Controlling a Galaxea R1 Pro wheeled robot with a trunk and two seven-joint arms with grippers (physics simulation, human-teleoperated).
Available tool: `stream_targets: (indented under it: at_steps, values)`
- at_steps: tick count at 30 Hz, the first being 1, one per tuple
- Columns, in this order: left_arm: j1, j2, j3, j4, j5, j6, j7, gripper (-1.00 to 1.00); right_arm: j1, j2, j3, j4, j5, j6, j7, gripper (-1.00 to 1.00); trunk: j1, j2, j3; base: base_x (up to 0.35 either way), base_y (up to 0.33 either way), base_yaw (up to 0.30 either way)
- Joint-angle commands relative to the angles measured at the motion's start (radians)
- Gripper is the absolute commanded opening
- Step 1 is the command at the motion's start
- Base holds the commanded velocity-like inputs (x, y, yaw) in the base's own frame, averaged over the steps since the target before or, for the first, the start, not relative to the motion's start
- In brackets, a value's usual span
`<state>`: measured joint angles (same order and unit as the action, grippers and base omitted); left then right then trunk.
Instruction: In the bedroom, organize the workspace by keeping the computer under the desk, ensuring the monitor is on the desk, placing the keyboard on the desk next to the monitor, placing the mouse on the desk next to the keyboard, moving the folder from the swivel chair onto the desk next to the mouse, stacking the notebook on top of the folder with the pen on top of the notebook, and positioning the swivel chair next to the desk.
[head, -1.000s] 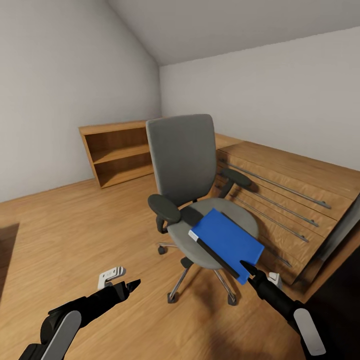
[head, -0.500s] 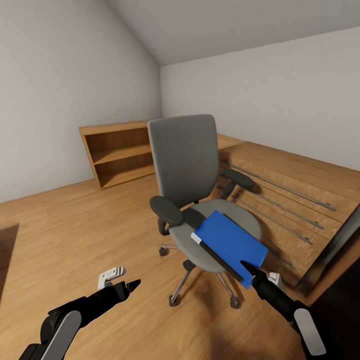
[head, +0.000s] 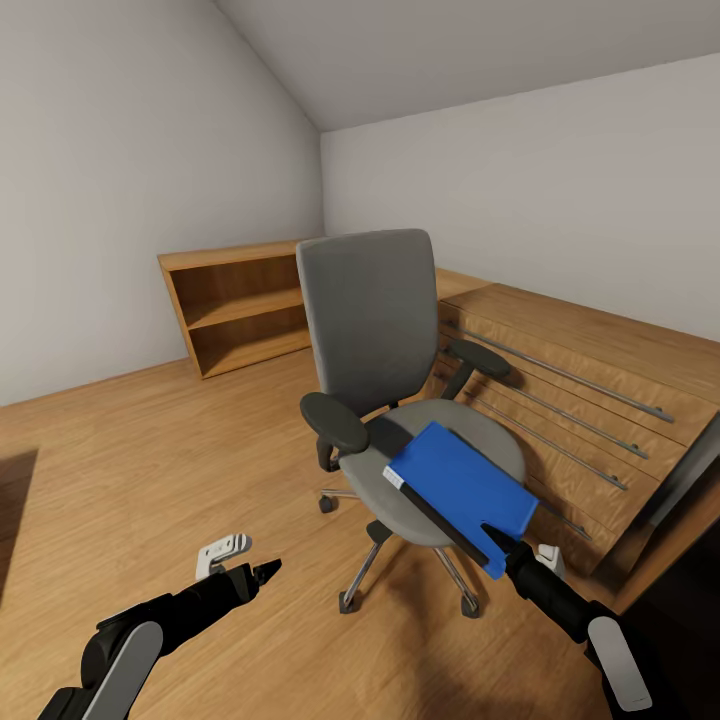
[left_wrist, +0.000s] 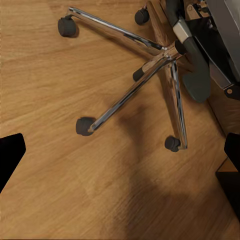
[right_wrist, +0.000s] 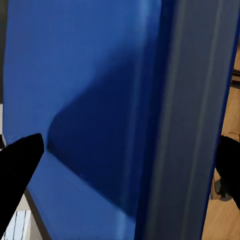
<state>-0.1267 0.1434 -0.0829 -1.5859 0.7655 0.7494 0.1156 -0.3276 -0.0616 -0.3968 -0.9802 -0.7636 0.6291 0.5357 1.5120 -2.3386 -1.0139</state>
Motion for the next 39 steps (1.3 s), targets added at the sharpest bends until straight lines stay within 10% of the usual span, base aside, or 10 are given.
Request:
stream_targets:
  at_steps: [1, 11, 39]
  values:
    - [-0.001, 0.001, -0.001, 0.003, 0.011, 0.002, 0.010, 1.00, -0.001, 0.000, -0.002, 0.000, -0.004, 0.007, 0.001, -1.00, 0.000, 0.000, -0.001, 0.000, 0.000, 0.000]
    - [-0.001, 0.001, -0.001, 0.007, 0.011, 0.003, 0.010, 1.00, -0.001, 0.000, -0.002, 0.000, -0.005, 0.007, 0.001, -1.00, 0.000, 0.000, -0.001, 0.000, 0.000, 0.000]
    - [-0.001, -0.001, -0.001, 0.017, 0.006, 0.002, 0.015, 1.00, 0.000, -0.003, -0.005, -0.055, 0.002, 0.008, 0.163, -1.00, -0.108, 0.196, 0.087, -0.139, 0.000, 0.000]
